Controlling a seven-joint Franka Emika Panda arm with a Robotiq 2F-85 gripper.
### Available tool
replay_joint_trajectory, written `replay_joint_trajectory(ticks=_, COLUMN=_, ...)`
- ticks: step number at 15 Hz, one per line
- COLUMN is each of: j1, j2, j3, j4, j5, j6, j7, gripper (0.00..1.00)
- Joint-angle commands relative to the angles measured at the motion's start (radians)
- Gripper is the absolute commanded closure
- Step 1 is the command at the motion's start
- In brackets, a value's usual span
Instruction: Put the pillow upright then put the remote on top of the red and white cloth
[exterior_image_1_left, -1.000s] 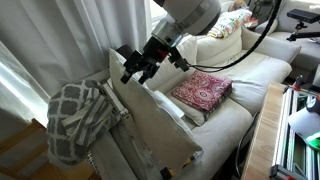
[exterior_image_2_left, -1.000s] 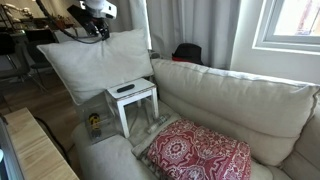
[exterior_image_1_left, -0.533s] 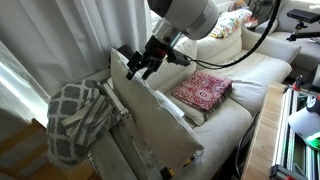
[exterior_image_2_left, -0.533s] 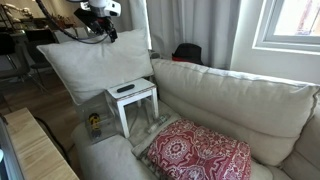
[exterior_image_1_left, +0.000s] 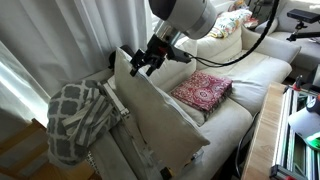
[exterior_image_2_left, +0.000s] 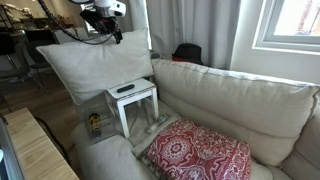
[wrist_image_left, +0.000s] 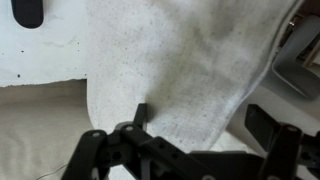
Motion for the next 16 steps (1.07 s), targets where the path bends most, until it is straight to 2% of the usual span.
replay_joint_trajectory(ticks=1, j1=-0.029, j2=-0.047, j3=-0.016, j4=-0.011, j5=-0.01, j6=-0.116, j7=0.029, gripper=0.0)
replay_joint_trajectory(ticks=2, j1=-0.033, j2=-0.033, j3=-0.017, j4=-0.007, j5=-0.016, j6=-0.16, j7=0.035, gripper=0.02)
replay_joint_trajectory(ticks=3, j1=-0.029, j2=-0.02, j3=-0.02, j4=-0.006, j5=-0.032, j6=-0.175, j7=0.048, gripper=0.08)
replay_joint_trajectory(ticks=5, j1=-0.053, j2=0.006, j3=0.01, j4=0.0, j5=-0.048, j6=-0.198, j7=0.074, gripper=0.31)
replay_joint_trajectory(ticks=9, j1=-0.035, j2=0.016, j3=0.01, j4=-0.01, j5=-0.145, j6=-0.139, j7=0.164, gripper=0.64)
replay_joint_trajectory(ticks=14, j1=-0.04, j2=-0.005, j3=0.005, j4=-0.017, j5=-0.309, j6=-0.078, j7=0.291, gripper=0.99)
replay_joint_trajectory(ticks=16, j1=-0.046, j2=-0.033, j3=-0.003, j4=-0.03, j5=-0.389, j6=-0.059, j7=0.347, gripper=0.98)
